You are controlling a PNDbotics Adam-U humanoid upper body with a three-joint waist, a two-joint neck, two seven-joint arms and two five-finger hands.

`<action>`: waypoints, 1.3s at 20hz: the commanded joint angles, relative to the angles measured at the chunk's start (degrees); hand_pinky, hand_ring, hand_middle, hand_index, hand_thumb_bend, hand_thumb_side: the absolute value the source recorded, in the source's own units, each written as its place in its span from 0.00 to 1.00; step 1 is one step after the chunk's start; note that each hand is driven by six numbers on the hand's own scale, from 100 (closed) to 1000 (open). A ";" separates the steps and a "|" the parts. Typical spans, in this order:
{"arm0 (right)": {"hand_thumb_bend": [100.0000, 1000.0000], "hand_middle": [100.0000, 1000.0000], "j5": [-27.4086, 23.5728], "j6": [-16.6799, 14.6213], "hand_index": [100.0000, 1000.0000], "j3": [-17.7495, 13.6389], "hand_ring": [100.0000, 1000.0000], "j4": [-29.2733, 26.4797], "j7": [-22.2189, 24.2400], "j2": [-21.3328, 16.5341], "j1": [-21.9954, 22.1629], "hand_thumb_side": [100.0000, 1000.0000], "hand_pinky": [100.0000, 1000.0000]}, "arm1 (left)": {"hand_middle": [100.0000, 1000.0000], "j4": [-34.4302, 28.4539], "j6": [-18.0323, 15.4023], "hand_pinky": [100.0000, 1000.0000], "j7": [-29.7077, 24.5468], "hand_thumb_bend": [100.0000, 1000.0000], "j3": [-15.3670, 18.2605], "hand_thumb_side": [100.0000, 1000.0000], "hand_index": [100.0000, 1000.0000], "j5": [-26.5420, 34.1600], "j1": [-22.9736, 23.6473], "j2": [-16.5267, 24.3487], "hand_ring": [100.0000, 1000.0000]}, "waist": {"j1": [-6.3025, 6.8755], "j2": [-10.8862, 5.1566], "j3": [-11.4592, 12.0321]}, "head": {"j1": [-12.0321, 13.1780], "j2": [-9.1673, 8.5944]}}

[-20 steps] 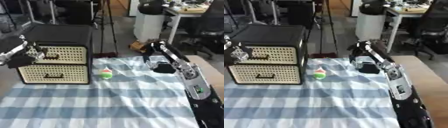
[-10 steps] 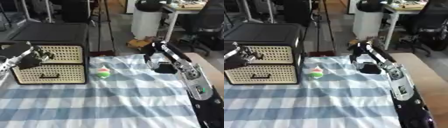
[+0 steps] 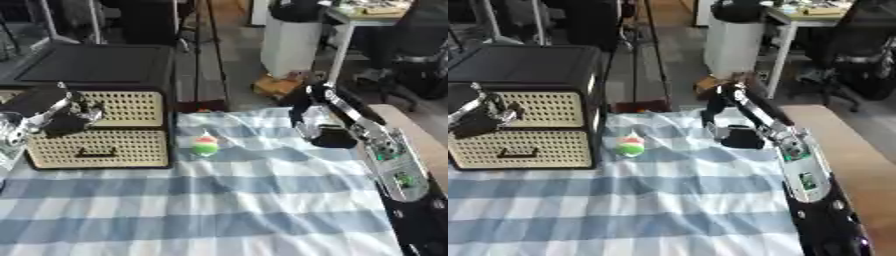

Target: Pick up objects from table and place into drawer.

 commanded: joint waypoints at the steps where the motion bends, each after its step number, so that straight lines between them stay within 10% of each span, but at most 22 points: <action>1: 0.00 0.45 -0.41 -0.16 0.72 -0.12 0.51 -1.01 0.21 -0.81 -1.41 0.18 0.54 | 0.00 0.35 -0.18 0.00 -1.01 0.06 0.24 1.00 0.62 -0.94 -0.86 0.60 0.00 | 0.15 -0.42 -0.10 | 0.14 -0.42; 26: 0.00 0.44 -0.39 -0.30 0.72 -0.15 0.51 -1.02 0.38 -0.95 -1.39 0.18 0.54 | 0.00 -0.10 0.37 0.00 -2.74 0.07 0.15 1.00 0.67 -3.81 0.04 0.92 0.00 | 0.30 -0.42 0.09 | -0.25 -0.31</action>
